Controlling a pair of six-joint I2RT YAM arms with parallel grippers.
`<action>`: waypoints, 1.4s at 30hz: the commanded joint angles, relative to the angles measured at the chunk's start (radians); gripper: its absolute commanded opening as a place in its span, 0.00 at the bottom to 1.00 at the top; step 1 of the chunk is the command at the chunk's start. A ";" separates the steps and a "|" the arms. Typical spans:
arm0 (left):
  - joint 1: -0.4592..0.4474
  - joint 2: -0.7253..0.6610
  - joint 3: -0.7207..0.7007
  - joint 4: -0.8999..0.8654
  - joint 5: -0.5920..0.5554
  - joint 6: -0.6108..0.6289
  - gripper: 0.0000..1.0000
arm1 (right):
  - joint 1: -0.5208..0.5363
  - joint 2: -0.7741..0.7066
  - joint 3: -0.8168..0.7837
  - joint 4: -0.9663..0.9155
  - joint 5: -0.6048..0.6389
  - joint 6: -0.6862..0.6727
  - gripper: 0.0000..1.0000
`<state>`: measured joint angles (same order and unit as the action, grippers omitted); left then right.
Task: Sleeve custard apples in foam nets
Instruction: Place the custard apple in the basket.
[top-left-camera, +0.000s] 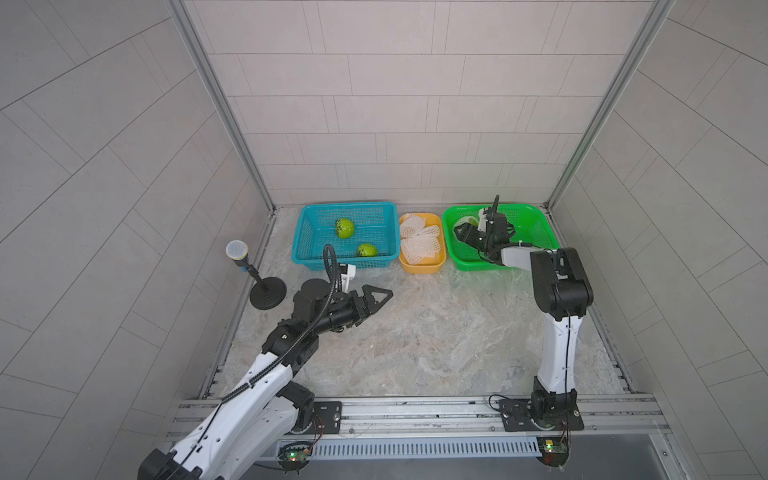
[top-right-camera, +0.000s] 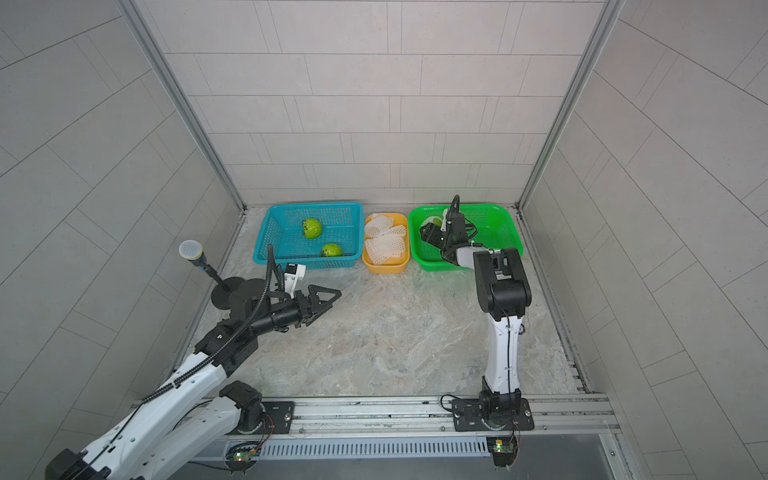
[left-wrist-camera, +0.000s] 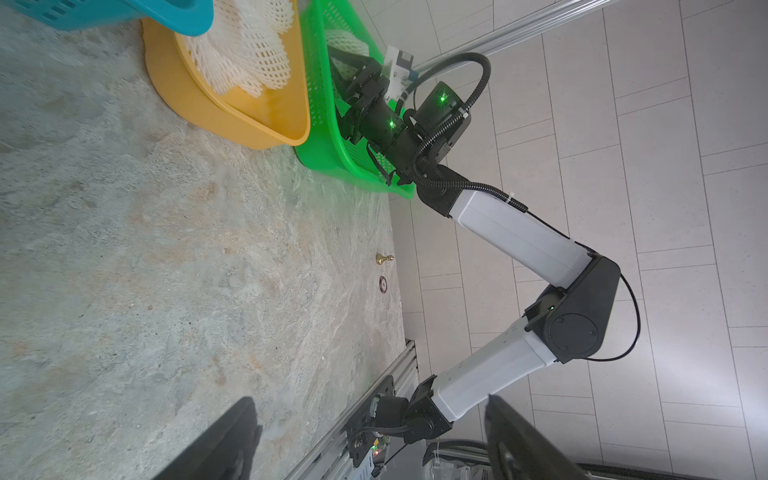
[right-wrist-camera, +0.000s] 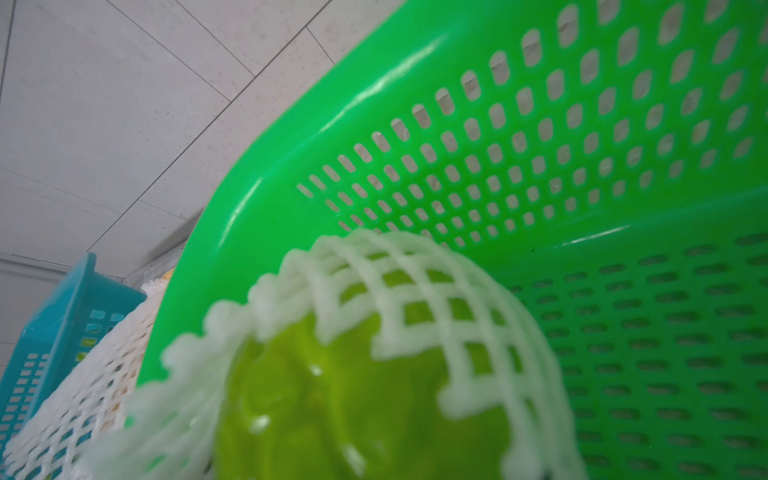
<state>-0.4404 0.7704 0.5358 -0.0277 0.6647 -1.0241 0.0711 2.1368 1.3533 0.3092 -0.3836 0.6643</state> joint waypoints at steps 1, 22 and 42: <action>0.003 0.000 0.007 0.017 -0.003 0.001 0.89 | -0.004 0.025 0.061 -0.118 0.020 0.018 0.75; 0.002 -0.017 0.003 0.011 -0.002 -0.007 0.89 | -0.012 -0.019 0.171 -0.400 0.020 0.044 0.94; 0.003 -0.073 0.013 -0.055 -0.040 0.028 0.89 | -0.006 -0.313 0.036 -0.540 0.133 -0.075 1.00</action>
<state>-0.4404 0.7048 0.5358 -0.0563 0.6464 -1.0248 0.0608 1.9171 1.4097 -0.1932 -0.3065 0.6270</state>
